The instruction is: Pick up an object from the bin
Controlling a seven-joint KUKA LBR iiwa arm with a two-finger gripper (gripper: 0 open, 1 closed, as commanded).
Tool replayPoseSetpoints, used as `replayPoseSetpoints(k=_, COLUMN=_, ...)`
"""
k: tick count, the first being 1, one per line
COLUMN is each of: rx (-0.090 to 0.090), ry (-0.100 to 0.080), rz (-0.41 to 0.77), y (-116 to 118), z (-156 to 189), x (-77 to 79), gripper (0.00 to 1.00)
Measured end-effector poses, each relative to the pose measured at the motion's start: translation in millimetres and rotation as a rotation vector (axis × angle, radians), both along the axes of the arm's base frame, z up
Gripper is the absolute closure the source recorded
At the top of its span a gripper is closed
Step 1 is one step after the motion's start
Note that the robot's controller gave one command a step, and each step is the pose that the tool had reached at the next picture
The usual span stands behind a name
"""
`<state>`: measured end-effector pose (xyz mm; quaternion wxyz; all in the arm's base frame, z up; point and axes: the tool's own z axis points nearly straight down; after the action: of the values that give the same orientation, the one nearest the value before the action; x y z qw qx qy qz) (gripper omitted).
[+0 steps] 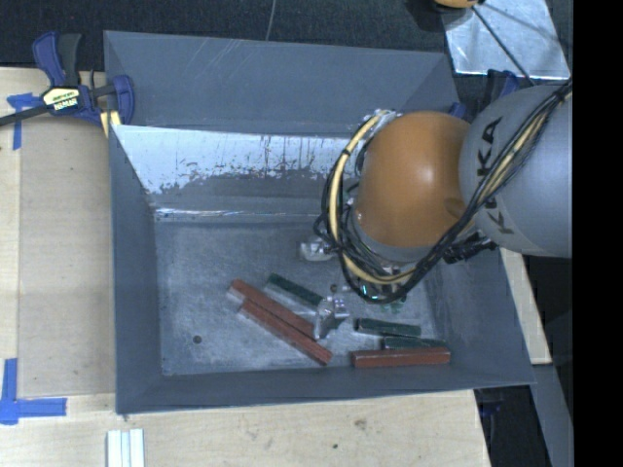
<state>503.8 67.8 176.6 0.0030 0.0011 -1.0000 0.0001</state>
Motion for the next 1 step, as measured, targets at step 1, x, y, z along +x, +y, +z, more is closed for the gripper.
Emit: replayPoseSetpoints(k=1, rx=0.001, ry=-0.008, rz=-0.002, y=-0.1, z=4.2, x=1.8, gripper=0.00)
